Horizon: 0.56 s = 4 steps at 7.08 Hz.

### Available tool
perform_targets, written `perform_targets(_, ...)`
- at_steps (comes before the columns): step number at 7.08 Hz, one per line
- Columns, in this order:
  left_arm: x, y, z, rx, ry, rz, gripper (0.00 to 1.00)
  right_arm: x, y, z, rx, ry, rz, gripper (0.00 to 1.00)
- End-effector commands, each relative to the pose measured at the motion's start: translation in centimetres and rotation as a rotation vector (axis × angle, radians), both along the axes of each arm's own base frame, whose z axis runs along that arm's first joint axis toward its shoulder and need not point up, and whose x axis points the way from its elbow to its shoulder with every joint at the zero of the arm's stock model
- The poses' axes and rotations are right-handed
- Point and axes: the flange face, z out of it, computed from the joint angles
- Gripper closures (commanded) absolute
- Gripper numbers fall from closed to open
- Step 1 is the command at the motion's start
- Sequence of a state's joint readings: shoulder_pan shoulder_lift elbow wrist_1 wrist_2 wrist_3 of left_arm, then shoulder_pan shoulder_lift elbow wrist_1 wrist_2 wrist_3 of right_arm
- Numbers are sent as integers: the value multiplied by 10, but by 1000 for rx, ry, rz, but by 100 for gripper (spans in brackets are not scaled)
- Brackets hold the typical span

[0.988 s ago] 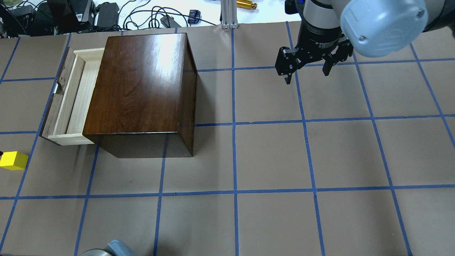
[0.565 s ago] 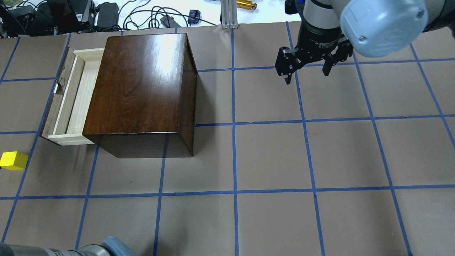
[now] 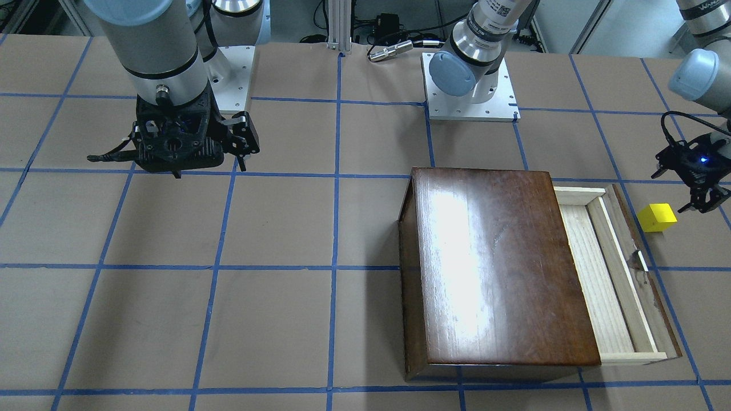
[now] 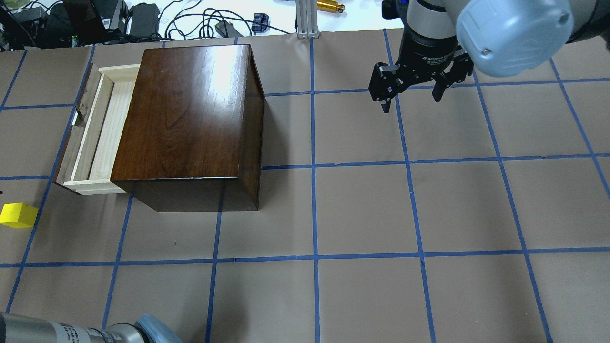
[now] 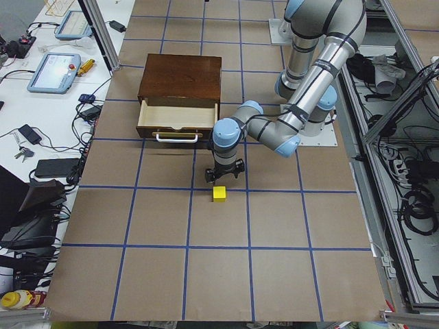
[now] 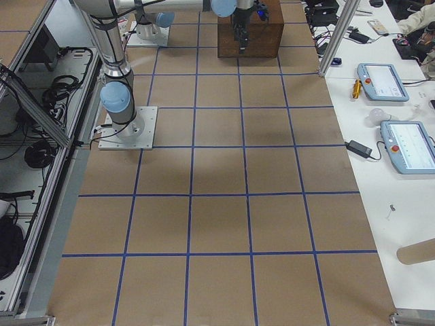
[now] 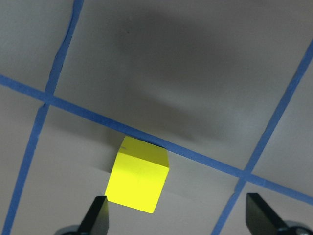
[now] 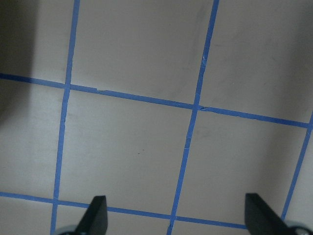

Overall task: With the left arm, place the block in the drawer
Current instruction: 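Grasp the yellow cube with the left gripper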

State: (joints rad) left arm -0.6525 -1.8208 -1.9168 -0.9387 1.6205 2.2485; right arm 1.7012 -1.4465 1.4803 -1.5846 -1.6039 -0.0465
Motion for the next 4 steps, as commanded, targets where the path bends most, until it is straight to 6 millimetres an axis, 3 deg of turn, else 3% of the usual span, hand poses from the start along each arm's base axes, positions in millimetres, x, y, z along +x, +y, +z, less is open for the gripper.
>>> perform_targets(1, 6, -5, -19, 8, 7, -166, 0, 0, 0, 0, 0, 1, 1, 0)
perform_targets(4, 19, 1, -43, -15, 72, -218, 0, 0, 0, 0, 0, 1, 1, 0)
